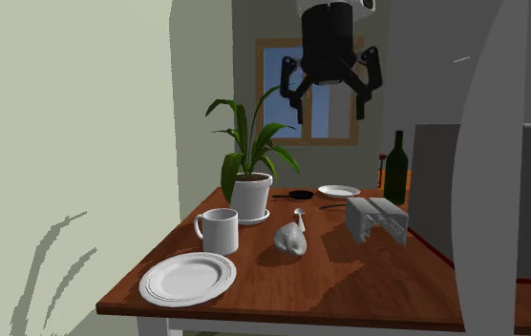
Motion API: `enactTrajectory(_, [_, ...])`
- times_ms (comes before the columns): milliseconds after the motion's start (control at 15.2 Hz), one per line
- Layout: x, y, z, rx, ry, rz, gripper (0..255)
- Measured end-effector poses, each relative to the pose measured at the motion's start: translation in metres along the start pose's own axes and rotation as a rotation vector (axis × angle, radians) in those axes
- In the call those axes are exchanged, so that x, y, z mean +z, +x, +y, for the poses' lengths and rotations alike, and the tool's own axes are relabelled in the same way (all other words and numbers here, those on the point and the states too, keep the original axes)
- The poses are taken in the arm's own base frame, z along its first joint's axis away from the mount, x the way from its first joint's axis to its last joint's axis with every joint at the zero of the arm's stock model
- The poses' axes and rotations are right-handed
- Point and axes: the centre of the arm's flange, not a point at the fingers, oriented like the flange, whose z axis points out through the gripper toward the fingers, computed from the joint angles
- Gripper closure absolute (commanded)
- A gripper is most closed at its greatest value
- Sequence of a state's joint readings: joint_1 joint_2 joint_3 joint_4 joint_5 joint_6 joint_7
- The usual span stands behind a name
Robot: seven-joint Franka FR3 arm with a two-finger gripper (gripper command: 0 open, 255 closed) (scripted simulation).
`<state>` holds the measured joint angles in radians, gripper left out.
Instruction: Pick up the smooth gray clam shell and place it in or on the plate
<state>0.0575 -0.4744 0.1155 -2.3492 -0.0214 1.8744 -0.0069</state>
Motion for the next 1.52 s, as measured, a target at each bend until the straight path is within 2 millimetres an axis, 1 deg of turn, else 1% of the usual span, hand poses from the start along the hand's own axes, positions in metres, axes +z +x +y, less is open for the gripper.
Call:
enactTrajectory(198, [0.027, 0.027, -0.014, -0.02, 0.005, -0.005, 0])
enactTrajectory(330, [0.04, 0.047, -0.025, -0.032, 0.008, -0.007, 0])
enactTrajectory(396, [0.049, 0.052, -0.027, -0.039, 0.01, -0.009, 0])
enactTrajectory(528, [0.069, 0.073, -0.037, -0.052, 0.013, -0.012, 0])
enactTrajectory(594, [0.074, 0.082, -0.041, -0.058, 0.015, -0.014, 0])
enactTrajectory(726, [0.09, 0.098, -0.053, -0.071, 0.018, -0.016, 0])
enactTrajectory(990, [0.129, 0.135, -0.075, -0.097, 0.025, -0.023, 0])
enactTrajectory(1056, [0.137, 0.142, -0.079, -0.103, 0.027, -0.025, 0])
enactTrajectory(1122, [0.147, 0.147, -0.088, -0.109, 0.029, -0.026, 0])
enactTrajectory(1254, [0.161, 0.168, -0.098, -0.123, 0.032, -0.029, 0])
enactTrajectory(1320, [0.168, 0.174, -0.102, -0.129, 0.034, -0.031, 0])
enactTrajectory(1452, [0.188, 0.191, -0.115, -0.142, 0.037, -0.033, 0])
enactTrajectory(1518, [0.195, 0.2, -0.121, -0.148, 0.039, -0.035, 0])
